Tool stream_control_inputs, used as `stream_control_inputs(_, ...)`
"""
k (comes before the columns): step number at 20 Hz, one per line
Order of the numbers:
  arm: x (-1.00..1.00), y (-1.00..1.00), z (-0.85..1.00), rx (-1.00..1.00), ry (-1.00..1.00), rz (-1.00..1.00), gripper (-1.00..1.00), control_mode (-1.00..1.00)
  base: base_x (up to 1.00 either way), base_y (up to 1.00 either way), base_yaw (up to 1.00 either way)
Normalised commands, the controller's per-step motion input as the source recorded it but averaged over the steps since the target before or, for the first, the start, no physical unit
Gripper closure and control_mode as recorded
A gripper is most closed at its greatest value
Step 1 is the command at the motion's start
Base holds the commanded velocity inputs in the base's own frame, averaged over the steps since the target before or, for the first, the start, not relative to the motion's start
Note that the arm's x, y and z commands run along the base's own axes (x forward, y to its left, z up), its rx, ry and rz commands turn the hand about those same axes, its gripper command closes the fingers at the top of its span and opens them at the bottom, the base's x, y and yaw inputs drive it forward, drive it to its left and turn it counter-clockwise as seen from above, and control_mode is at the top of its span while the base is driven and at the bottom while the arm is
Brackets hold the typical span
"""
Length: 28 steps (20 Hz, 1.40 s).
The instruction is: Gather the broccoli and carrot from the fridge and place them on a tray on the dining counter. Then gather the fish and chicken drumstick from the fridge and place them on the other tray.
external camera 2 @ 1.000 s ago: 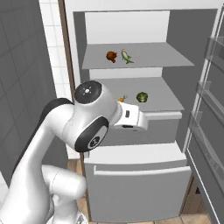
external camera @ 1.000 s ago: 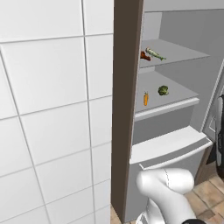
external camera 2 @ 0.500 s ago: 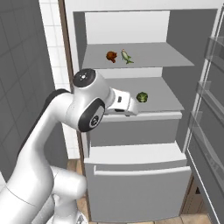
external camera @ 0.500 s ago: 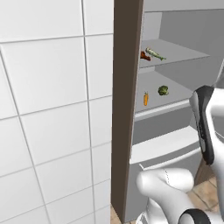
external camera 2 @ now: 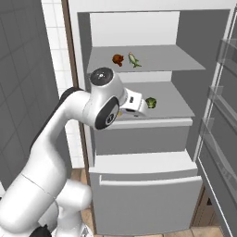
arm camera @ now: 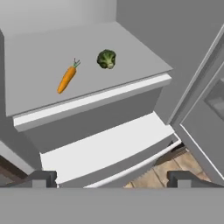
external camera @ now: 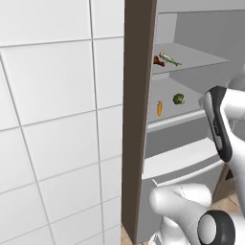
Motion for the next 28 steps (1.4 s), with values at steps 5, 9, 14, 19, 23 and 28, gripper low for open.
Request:
stream_control_inputs(5, 0.36, 0.01, 0.0, 0.01, 0.0, 0.0, -1.0, -1.0, 0.0, 0.0, 0.0)
stream_control_inputs(9, 0.39, 0.04, -0.06, 0.0, -0.01, 0.0, -1.0, -1.0, 0.0, 0.0, 0.0)
stream_control_inputs(14, 0.34, 0.05, -0.17, 0.0, -0.08, 0.0, -1.0, -1.0, 0.0, 0.0, 0.0)
stream_control_inputs(19, 0.36, 0.01, -0.09, 0.0, -0.07, 0.0, -1.0, -1.0, 0.0, 0.0, 0.0)
stream_control_inputs(23, 0.46, 0.0, 0.0, 0.0, 0.0, 0.0, -1.0, -1.0, 0.0, 0.0, 0.0)
stream_control_inputs(28, 0.27, -0.03, -0.02, 0.0, 0.0, 0.01, -1.0, -1.0, 0.0, 0.0, 0.0)
